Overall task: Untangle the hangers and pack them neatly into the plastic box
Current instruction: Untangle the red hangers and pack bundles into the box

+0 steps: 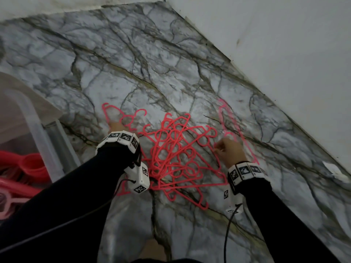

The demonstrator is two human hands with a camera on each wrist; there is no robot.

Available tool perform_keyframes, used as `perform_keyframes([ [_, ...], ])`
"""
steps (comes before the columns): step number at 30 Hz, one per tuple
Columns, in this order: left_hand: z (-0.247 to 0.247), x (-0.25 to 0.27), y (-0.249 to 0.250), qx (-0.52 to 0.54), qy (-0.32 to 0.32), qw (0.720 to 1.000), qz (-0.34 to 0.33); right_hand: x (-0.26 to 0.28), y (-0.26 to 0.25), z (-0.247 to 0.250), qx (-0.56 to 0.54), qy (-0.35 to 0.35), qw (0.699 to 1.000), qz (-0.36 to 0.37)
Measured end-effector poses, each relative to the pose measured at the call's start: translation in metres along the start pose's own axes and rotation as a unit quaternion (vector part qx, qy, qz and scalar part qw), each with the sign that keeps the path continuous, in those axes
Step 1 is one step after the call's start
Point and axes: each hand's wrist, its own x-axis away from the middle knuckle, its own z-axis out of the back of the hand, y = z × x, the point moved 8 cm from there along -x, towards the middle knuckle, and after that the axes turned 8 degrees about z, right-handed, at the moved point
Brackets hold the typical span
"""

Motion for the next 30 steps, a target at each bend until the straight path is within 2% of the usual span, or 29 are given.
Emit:
perform_keyframes([
  [3,0.006,0.016,0.020,-0.017,0.004,0.999,-0.042,0.011,-0.055,-0.033,0.031,-0.112,0.989,0.092],
  [5,0.000,0.036,0.030,-0.007,-0.020,0.997,-0.076,0.022,-0.078,-0.056,0.050,-0.167,0.977,0.127],
  [7,-0.012,0.054,0.030,-0.002,-0.039,0.993,-0.115,0.032,-0.092,-0.077,0.071,-0.200,0.966,0.145],
  [10,-0.030,0.070,0.018,-0.075,-0.048,0.983,-0.163,0.044,-0.095,-0.099,0.076,-0.230,0.959,0.145],
  [12,-0.050,0.078,0.005,-0.161,-0.118,0.963,-0.179,0.049,-0.090,-0.099,0.070,-0.214,0.965,0.138],
  [14,-0.057,0.080,-0.004,-0.189,-0.152,0.954,-0.176,0.047,-0.075,-0.085,0.063,-0.146,0.982,0.101],
  [17,-0.042,0.069,-0.003,-0.110,-0.126,0.976,-0.142,0.042,-0.031,-0.049,0.069,-0.003,0.998,-0.010],
  [18,-0.034,0.064,-0.003,-0.111,-0.101,0.979,-0.134,0.041,-0.015,-0.042,0.088,0.009,0.995,-0.042],
  [20,-0.021,0.052,-0.005,-0.154,-0.040,0.982,-0.101,0.041,0.014,-0.042,0.117,-0.034,0.988,-0.097],
  [22,-0.016,0.044,-0.011,-0.198,-0.011,0.978,-0.065,0.045,0.030,-0.052,0.103,-0.092,0.983,-0.117],
  [24,-0.022,0.038,-0.014,-0.209,-0.031,0.976,-0.054,0.049,0.034,-0.061,0.132,-0.125,0.977,-0.109],
  [27,-0.037,0.038,-0.017,-0.230,-0.067,0.969,-0.053,0.049,0.027,-0.064,0.214,-0.136,0.964,-0.081],
  [30,-0.058,0.052,-0.017,-0.303,-0.061,0.945,-0.112,0.045,0.012,-0.069,0.201,-0.163,0.965,-0.046],
])
